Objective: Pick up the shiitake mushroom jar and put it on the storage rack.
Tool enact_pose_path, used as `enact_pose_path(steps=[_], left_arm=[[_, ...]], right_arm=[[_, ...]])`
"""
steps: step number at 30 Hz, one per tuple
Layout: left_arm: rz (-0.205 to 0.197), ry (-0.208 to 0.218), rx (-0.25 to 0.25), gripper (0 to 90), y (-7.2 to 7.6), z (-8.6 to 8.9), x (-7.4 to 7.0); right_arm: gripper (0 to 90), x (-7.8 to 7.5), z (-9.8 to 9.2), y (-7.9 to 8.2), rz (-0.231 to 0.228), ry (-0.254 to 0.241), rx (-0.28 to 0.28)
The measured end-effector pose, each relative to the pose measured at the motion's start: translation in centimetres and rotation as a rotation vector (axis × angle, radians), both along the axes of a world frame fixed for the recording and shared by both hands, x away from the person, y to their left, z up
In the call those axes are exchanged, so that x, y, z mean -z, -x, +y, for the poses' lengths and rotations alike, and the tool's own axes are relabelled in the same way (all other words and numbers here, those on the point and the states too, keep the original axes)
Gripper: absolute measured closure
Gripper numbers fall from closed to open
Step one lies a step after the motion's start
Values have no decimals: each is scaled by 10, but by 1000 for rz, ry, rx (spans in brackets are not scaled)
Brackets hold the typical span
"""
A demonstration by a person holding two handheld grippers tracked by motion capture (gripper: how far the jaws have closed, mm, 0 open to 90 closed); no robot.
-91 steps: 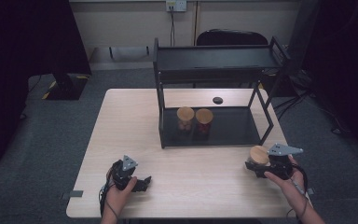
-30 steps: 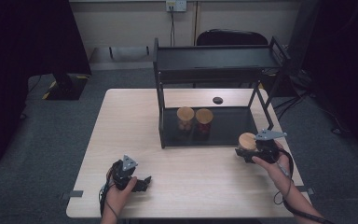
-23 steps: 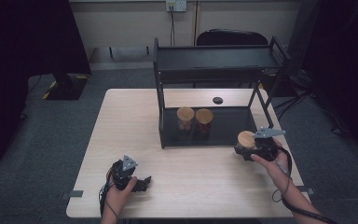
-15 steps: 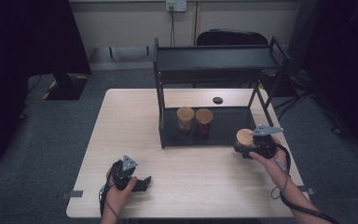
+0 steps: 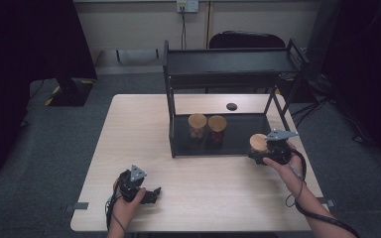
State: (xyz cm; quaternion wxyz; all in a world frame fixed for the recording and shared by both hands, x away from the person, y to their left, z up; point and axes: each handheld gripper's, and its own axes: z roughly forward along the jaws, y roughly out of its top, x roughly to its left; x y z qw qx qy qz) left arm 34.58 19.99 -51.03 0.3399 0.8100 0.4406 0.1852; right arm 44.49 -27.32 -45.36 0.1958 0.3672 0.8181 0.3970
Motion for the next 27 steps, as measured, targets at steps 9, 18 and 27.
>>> enact_pose_path(steps=[9, 18, 27], left_arm=[[0, 0, 0, 1, 0, 0, 0], [0, 0, 0, 1, 0, 0, 0], [0, 0, 0, 1, 0, 0, 0]], right_arm=[[257, 0, 2, -9, -3, -2, 11], [257, -1, 7, -18, -1, 5, 12], [257, 1, 13, -28, -3, 13, 16]])
